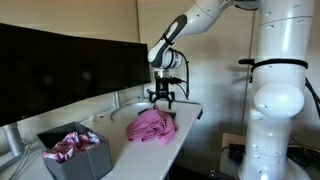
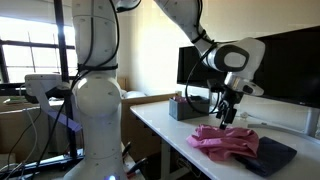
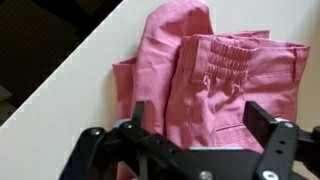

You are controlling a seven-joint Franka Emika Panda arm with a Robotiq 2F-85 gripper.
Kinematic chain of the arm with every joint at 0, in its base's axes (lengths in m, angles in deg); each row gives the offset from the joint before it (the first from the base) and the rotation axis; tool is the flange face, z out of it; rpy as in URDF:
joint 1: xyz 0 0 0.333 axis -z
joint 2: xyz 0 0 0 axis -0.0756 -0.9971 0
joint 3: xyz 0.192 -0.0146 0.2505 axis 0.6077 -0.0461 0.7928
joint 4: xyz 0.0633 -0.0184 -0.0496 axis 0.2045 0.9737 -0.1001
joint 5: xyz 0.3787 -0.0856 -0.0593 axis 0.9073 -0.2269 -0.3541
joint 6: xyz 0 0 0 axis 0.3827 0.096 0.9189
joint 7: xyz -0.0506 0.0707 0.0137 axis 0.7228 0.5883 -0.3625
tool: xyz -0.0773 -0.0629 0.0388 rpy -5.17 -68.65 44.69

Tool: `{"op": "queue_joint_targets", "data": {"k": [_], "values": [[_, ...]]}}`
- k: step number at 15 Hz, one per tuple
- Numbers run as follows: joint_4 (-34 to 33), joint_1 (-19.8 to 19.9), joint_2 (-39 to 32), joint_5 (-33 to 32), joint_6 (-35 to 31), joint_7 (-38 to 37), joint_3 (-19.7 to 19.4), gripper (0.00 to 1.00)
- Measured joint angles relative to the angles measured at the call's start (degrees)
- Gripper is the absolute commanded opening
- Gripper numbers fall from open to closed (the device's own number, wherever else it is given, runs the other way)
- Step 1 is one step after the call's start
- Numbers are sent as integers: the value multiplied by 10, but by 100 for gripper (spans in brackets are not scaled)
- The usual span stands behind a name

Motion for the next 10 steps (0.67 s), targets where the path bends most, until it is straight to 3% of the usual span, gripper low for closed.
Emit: {"op": "queue_joint_targets", "data": {"k": [10], "values": [[57,47,-6,-21,-56,8,-49,100]]}}
